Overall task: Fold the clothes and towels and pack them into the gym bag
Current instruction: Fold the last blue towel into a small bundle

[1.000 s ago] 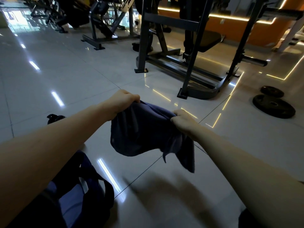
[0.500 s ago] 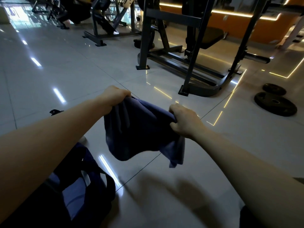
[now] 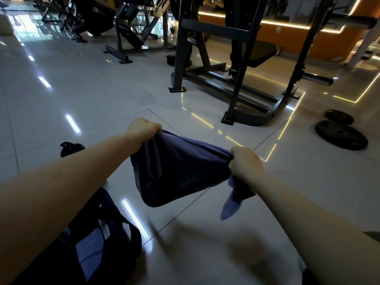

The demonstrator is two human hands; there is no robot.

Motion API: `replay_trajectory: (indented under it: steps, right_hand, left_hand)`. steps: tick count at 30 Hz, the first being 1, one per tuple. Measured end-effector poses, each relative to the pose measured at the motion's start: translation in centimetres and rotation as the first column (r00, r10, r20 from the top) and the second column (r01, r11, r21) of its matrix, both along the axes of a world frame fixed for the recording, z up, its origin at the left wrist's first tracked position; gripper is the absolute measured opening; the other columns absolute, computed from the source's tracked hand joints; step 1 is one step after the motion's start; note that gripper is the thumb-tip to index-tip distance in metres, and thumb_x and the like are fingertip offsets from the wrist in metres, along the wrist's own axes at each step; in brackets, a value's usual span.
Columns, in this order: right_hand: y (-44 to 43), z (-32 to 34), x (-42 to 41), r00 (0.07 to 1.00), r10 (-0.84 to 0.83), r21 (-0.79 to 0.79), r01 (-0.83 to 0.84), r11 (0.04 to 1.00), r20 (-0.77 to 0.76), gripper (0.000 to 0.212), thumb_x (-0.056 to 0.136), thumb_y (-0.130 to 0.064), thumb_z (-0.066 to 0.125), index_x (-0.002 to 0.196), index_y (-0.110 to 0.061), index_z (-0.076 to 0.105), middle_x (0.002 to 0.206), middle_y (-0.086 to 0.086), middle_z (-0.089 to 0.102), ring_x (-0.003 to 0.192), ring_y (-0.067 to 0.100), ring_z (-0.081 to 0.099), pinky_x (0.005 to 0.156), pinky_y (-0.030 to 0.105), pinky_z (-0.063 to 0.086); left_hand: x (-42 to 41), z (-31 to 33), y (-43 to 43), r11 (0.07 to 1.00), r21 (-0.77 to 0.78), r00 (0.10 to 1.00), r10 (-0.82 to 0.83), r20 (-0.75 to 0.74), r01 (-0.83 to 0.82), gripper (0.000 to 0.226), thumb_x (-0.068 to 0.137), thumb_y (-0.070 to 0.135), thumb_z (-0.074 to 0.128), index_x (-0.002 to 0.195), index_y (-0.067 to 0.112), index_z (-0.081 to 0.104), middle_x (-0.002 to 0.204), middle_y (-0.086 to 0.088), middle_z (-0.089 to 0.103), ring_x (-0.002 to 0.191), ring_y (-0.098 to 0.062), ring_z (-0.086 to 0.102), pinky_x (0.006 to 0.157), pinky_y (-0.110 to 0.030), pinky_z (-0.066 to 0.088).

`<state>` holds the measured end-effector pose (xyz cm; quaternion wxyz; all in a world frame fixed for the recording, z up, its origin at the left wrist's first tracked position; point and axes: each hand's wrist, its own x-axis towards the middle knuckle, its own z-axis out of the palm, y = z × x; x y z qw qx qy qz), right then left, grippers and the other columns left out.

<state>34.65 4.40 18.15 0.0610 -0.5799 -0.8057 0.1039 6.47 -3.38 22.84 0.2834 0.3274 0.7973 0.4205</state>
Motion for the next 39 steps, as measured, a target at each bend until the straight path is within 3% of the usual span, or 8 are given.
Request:
replay_trajectory:
  steps: [4, 7, 11, 19, 23, 28, 34, 39]
  right_hand:
    - [-0.3, 0.6, 0.0, 0.875, -0.15, -0.364, -0.031, 0.931, -0.46, 0.022, 0.086, 0.005, 0.039, 0.077, -0.005, 0.056, 0.071, 0.012, 0.054, 0.065, 0.027, 0.051, 0.051, 0.028, 0.044]
    - [-0.9, 1.2, 0.0, 0.81, -0.116, -0.454, -0.198, 0.869, -0.575, 0.012, 0.092, -0.006, 0.053, 0.08, -0.006, 0.055, 0.078, 0.01, 0.056, 0.071, 0.023, 0.052, 0.062, 0.032, 0.043]
    - [-0.7, 1.1, 0.6, 0.84, -0.031, -0.575, -0.343, 0.743, -0.541, 0.042, 0.081, -0.016, 0.081, 0.116, -0.009, 0.06, 0.109, 0.012, 0.066, 0.096, 0.023, 0.068, 0.071, 0.025, 0.057]
    - [0.3, 0.6, 2.3, 0.865, -0.05, -0.676, -0.353, 0.647, -0.5, 0.052, 0.075, 0.002, 0.081, 0.121, -0.006, 0.057, 0.118, 0.02, 0.065, 0.106, 0.037, 0.068, 0.085, 0.039, 0.06]
    - [1.4, 0.4, 3.4, 0.894, -0.052, -0.631, -0.272, 0.726, -0.445, 0.038, 0.079, 0.002, 0.075, 0.112, -0.007, 0.058, 0.112, 0.023, 0.064, 0.097, 0.037, 0.069, 0.077, 0.039, 0.061]
    - [1.8, 0.1, 3.6, 0.922, -0.026, -0.446, -0.162, 0.88, -0.386, 0.013, 0.096, -0.011, 0.061, 0.101, 0.0, 0.066, 0.094, 0.022, 0.07, 0.078, 0.028, 0.066, 0.067, 0.037, 0.056]
    - [1.6, 0.1, 3.3, 0.916, -0.031, -0.388, -0.139, 0.911, -0.4, 0.033, 0.102, -0.026, 0.052, 0.075, -0.008, 0.059, 0.074, 0.011, 0.05, 0.07, 0.021, 0.046, 0.063, 0.033, 0.037]
    - [1.4, 0.7, 2.5, 0.819, -0.132, -0.443, -0.16, 0.882, -0.559, 0.033, 0.103, -0.027, 0.054, 0.093, 0.0, 0.071, 0.088, 0.018, 0.069, 0.078, 0.027, 0.063, 0.068, 0.036, 0.053]
  left_hand:
    - [-1.1, -0.8, -0.1, 0.999, -0.026, 1.0, 0.024, 0.016, -0.024, 0.015, 0.082, 0.018, 0.07, 0.083, 0.003, 0.068, 0.078, -0.014, 0.064, 0.068, -0.03, 0.061, 0.061, -0.031, 0.05]
    - [-2.1, -1.9, -0.2, 0.997, -0.057, 0.998, 0.056, 0.024, -0.054, 0.017, 0.083, 0.019, 0.072, 0.085, 0.003, 0.066, 0.081, -0.016, 0.064, 0.068, -0.03, 0.061, 0.065, -0.034, 0.051]
    - [-3.0, -3.2, -0.5, 0.991, -0.07, 0.993, 0.117, 0.002, -0.117, 0.022, 0.084, 0.02, 0.074, 0.076, 0.007, 0.058, 0.078, -0.013, 0.059, 0.063, -0.026, 0.056, 0.068, -0.034, 0.05]
    - [-3.6, -4.7, -1.2, 0.98, -0.113, 0.986, 0.166, 0.003, -0.165, 0.019, 0.083, 0.017, 0.073, 0.089, 0.004, 0.061, 0.084, -0.017, 0.06, 0.072, -0.03, 0.06, 0.068, -0.035, 0.05]
    - [-3.9, -4.9, -1.5, 0.974, -0.13, 0.982, 0.188, 0.019, -0.184, 0.02, 0.085, 0.017, 0.073, 0.079, 0.006, 0.057, 0.084, -0.016, 0.059, 0.064, -0.027, 0.056, 0.063, -0.033, 0.048]
    - [-4.3, -5.0, -1.5, 0.975, -0.147, 0.972, 0.187, 0.143, -0.167, 0.024, 0.087, 0.023, 0.075, 0.095, 0.006, 0.061, 0.107, -0.017, 0.065, 0.099, -0.037, 0.066, 0.091, -0.046, 0.056]
    - [-2.9, -4.6, -1.1, 0.982, -0.191, 0.954, 0.068, 0.292, -0.011, 0.025, 0.095, 0.031, 0.068, 0.086, 0.008, 0.062, 0.085, -0.012, 0.064, 0.071, -0.027, 0.061, 0.062, -0.035, 0.05]
    - [-1.7, -4.5, -0.6, 0.987, -0.156, 0.951, 0.013, 0.307, 0.037, 0.018, 0.085, 0.015, 0.054, 0.069, 0.006, 0.052, 0.069, -0.015, 0.053, 0.063, -0.028, 0.051, 0.063, -0.034, 0.042]
